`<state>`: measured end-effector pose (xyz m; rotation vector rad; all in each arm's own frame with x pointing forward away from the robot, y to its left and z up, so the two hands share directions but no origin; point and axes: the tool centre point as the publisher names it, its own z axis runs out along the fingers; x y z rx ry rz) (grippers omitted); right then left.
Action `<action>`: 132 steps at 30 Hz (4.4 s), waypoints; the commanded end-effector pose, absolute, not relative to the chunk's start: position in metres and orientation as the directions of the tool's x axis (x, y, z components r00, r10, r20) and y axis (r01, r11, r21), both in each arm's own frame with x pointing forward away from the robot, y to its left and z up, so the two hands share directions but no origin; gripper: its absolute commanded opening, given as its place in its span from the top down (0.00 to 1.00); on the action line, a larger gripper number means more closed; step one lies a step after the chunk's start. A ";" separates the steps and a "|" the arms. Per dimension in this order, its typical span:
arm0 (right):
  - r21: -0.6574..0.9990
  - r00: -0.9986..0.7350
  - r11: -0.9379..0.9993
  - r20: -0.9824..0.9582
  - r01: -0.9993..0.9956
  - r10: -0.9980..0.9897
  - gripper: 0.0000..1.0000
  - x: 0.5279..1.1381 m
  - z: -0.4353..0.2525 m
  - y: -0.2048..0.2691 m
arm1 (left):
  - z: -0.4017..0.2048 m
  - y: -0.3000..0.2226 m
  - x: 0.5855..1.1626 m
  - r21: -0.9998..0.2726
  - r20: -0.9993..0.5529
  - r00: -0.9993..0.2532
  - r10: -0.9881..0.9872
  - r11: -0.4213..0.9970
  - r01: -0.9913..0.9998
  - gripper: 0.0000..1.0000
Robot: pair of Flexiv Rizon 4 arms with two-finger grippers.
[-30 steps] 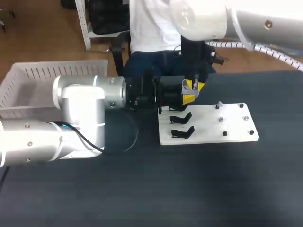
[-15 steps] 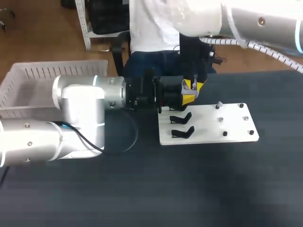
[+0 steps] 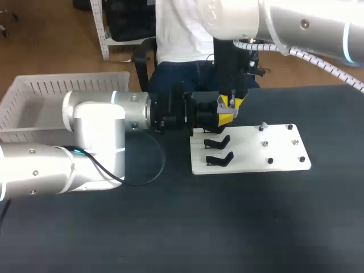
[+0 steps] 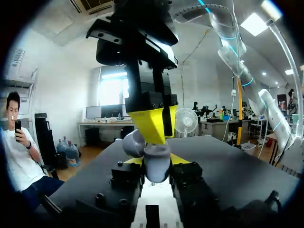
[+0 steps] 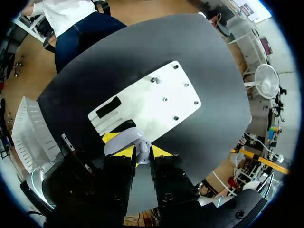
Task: Pick up each earbud case from the left stands, insert the matching earbuds, close the lid, and place the case in the box.
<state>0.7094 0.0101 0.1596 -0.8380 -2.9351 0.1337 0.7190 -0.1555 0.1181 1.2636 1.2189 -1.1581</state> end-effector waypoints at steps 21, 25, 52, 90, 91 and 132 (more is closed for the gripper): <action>-0.091 -0.850 0.852 0.067 0.516 0.522 0.69 0.703 0.167 0.008 | 0.119 -0.157 0.717 0.041 -0.998 0.041 0.046 0.003 0.999 1.00; -0.039 -0.853 0.855 0.065 0.517 0.519 0.66 0.694 0.178 0.005 | 0.119 -0.157 0.717 0.041 -0.998 0.041 0.046 0.003 0.999 1.00; 0.212 -0.933 0.971 -0.314 0.112 0.176 0.00 0.661 0.205 -0.025 | 0.119 -0.157 0.717 0.041 -0.998 0.041 0.046 0.003 0.999 1.00; 0.224 -0.878 0.959 -0.406 0.172 0.253 0.00 0.762 0.094 -0.102 | 0.119 -0.157 0.717 0.041 -0.998 0.041 0.046 0.003 0.999 1.00; 0.237 -0.881 0.956 -0.396 0.173 0.258 0.00 0.764 0.091 -0.103 | 0.119 -0.157 0.717 0.041 -0.998 0.041 0.046 0.003 0.999 1.00; 0.307 -0.961 0.933 -0.135 0.189 0.240 0.44 0.775 0.029 -0.090 | 0.119 -0.157 0.717 0.041 -0.998 0.041 0.046 0.003 0.999 1.00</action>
